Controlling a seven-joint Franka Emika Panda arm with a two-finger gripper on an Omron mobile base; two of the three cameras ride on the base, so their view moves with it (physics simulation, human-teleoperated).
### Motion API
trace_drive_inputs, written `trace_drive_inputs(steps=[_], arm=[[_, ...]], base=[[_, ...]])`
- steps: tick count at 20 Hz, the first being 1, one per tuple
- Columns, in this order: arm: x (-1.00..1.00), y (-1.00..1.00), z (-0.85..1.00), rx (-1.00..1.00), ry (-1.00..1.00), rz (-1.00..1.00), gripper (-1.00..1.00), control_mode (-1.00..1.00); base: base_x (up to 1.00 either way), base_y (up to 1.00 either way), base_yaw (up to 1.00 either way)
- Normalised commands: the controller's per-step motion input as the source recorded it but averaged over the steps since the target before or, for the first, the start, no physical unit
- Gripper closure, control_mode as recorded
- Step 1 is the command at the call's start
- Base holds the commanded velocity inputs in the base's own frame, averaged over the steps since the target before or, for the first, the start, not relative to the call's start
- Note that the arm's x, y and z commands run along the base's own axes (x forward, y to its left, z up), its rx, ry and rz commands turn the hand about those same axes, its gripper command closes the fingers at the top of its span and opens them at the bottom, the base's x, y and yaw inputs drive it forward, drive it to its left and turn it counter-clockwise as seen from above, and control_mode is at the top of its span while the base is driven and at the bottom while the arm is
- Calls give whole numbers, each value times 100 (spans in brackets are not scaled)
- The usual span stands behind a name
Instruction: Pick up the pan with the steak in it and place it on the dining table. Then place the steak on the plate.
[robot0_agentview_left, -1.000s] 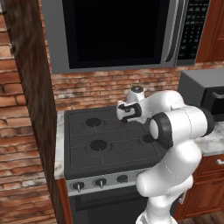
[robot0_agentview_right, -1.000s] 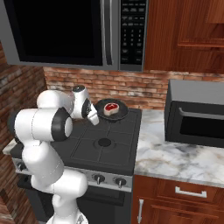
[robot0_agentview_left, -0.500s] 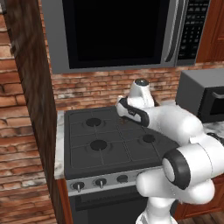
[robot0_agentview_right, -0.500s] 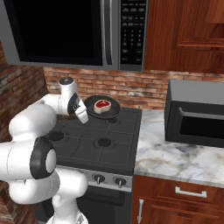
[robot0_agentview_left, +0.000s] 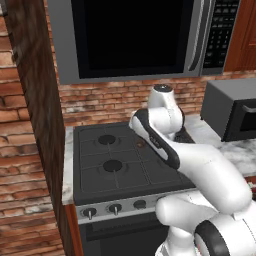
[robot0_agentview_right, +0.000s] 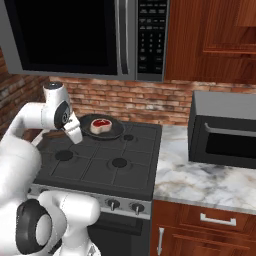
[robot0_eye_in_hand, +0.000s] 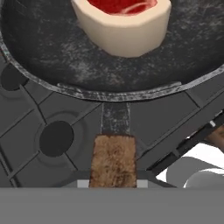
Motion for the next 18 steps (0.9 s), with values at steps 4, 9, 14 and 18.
trace_drive_inputs(steps=[4,9,14,18], arm=[[-100,14,12,0,1,8,100,-100],[-100,3,0,-2,-3,8,100,-100],[-94,0,0,-11,-18,8,100,-100],[-75,-5,0,-16,-32,8,100,-100]], base=[[0,0,0],[0,0,0],[0,0,0],[0,0,0]])
